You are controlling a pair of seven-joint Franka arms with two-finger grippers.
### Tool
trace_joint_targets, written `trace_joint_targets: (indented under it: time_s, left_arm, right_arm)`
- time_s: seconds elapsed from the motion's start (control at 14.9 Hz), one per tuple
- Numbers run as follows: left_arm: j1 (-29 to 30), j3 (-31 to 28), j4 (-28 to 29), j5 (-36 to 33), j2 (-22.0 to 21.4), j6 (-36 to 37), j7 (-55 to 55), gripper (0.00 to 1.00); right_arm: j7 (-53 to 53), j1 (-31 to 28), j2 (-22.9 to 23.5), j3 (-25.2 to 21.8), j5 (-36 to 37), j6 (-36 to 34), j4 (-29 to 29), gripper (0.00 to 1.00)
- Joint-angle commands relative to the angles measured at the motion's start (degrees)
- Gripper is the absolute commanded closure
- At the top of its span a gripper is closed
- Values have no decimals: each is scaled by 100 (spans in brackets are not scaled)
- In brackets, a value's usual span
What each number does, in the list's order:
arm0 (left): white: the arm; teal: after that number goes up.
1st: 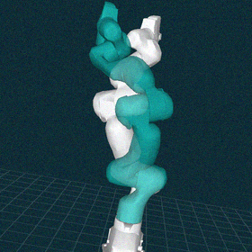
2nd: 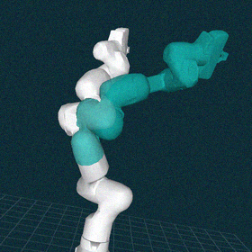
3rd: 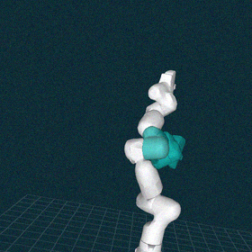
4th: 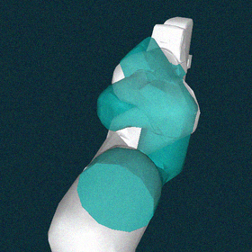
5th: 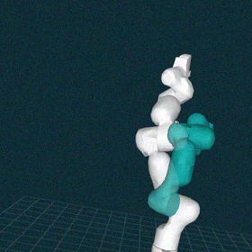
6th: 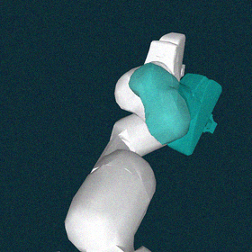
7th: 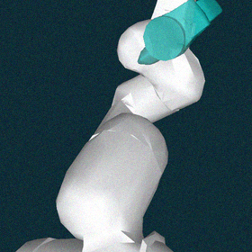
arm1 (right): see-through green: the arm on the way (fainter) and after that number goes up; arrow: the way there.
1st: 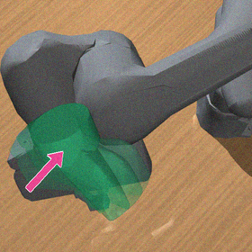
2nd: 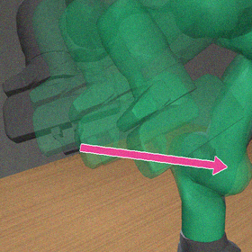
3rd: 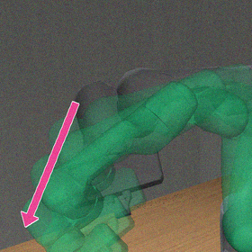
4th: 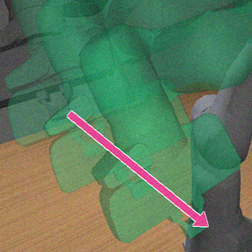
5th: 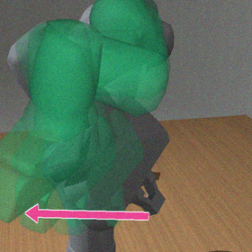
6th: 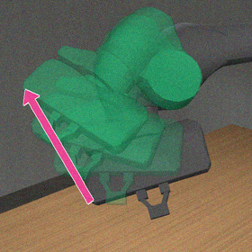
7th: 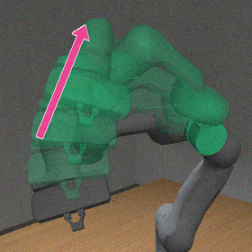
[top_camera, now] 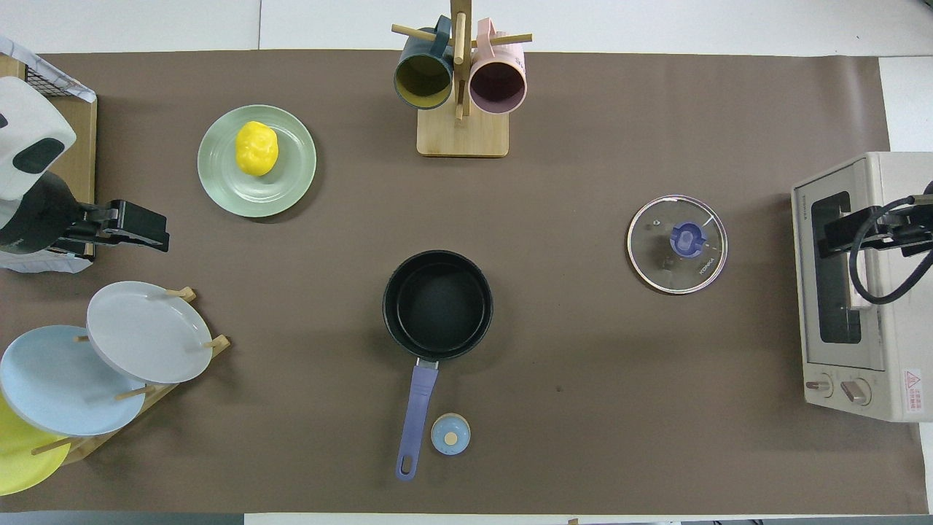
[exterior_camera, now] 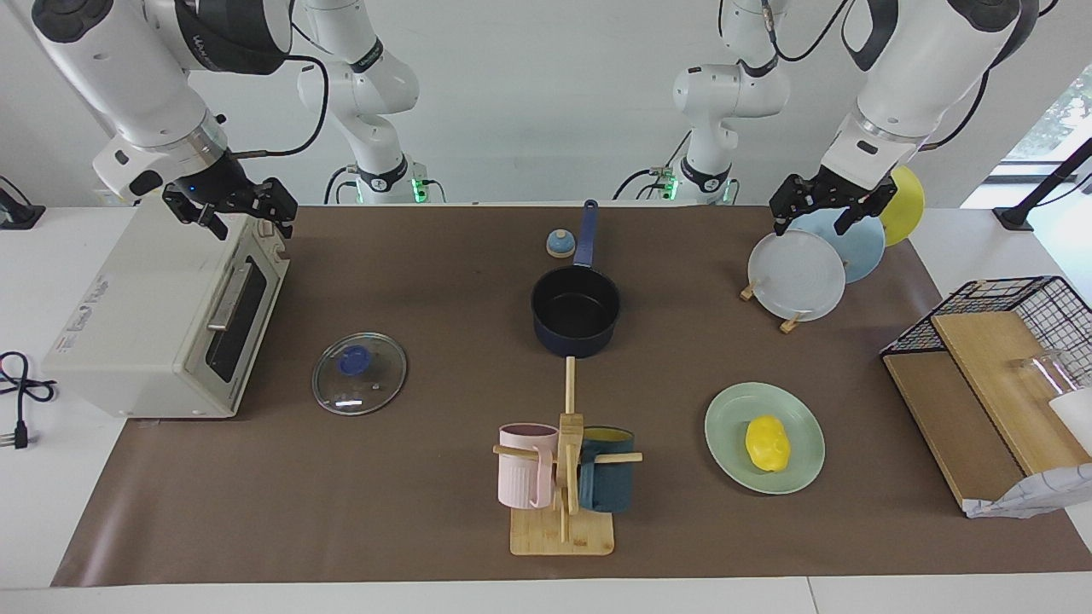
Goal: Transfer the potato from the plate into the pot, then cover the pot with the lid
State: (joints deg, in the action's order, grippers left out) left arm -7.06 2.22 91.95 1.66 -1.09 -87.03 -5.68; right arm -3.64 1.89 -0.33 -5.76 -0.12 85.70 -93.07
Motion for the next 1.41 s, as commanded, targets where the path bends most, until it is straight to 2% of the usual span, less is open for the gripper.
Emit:
trace_joint_targets:
  time_s: [0.0,1.01,1.34]
  left_arm:
    - [38,24,104,98,-111,-51,-56,0]
    - [-23,42,95,89,-93,-112,14,0]
    - [-23,42,25,89,187,-463,-3,0]
  right_arm:
    - [66,-40,-72,13,-59,-44,-45,0]
    - [66,-40,-72,13,-59,-44,-45,0]
    - [66,-40,-72,13,-59,-44,-45,0]
